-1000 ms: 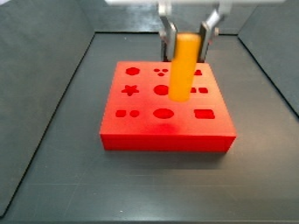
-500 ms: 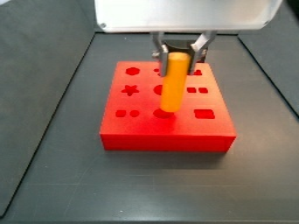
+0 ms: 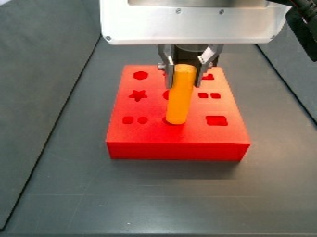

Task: Insert the oval object.

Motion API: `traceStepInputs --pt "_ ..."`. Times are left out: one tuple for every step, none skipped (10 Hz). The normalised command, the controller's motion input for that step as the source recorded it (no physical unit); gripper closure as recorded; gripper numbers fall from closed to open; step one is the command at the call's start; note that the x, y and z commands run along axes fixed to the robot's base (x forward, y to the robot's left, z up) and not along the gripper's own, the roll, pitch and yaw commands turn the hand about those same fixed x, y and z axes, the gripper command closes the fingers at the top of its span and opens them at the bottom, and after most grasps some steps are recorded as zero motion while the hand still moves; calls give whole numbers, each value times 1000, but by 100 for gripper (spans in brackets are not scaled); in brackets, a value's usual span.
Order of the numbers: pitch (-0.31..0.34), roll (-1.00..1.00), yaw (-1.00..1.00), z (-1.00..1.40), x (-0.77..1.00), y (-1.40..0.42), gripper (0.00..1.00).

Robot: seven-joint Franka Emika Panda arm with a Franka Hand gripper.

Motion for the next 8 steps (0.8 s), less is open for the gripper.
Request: traceStepInputs --pt "0 0 -51 -123 -289 0 100" --pt "0 0 -14 -23 -311 0 100" --pt "0 0 0 -26 -66 0 100" --pt "0 0 0 -74 0 0 100" --pt "6 4 0 0 17 0 100" --pt "-124 -173 -103 -494 303 0 100" --pt "-109 -99 -89 -660 406 0 100" --pt "0 0 -14 -486 169 0 100"
